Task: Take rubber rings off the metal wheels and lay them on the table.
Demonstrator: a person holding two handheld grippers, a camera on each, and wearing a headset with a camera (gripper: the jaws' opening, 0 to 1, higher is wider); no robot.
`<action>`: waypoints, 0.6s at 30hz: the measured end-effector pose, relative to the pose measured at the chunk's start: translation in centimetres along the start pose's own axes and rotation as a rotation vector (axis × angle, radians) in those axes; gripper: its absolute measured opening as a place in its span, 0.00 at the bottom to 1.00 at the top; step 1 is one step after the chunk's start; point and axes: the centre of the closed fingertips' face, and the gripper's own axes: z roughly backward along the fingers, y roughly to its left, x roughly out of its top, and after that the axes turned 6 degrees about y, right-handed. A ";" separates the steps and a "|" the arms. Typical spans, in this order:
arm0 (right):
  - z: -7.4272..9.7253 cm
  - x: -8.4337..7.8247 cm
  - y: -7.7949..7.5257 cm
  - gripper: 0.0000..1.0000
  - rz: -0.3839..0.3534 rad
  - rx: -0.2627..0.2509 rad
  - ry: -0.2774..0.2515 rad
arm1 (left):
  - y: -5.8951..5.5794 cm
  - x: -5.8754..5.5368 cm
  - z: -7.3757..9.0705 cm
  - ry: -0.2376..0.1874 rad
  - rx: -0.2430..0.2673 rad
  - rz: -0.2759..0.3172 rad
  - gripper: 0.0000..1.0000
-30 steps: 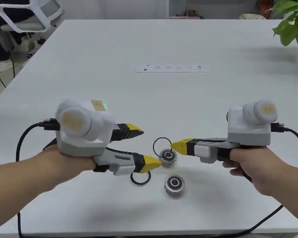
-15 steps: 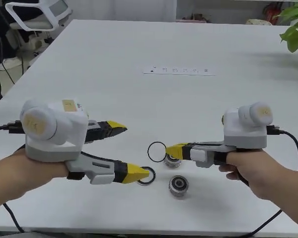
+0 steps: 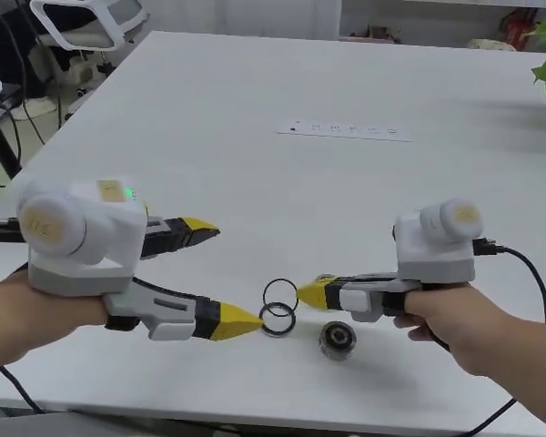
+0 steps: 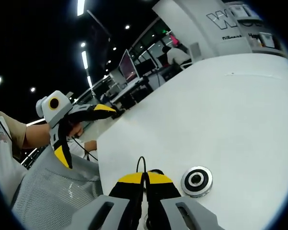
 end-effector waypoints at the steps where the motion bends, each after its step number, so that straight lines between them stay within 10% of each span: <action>1: -0.2 -0.1 0.1 0.00 -0.004 0.003 0.006 | 0.0 -0.1 0.0 0.000 0.001 0.002 0.78; 18: -1.3 -1.7 -1.5 0.00 -0.003 -0.033 0.076 | 0.3 -1.0 0.3 0.021 0.012 0.022 0.78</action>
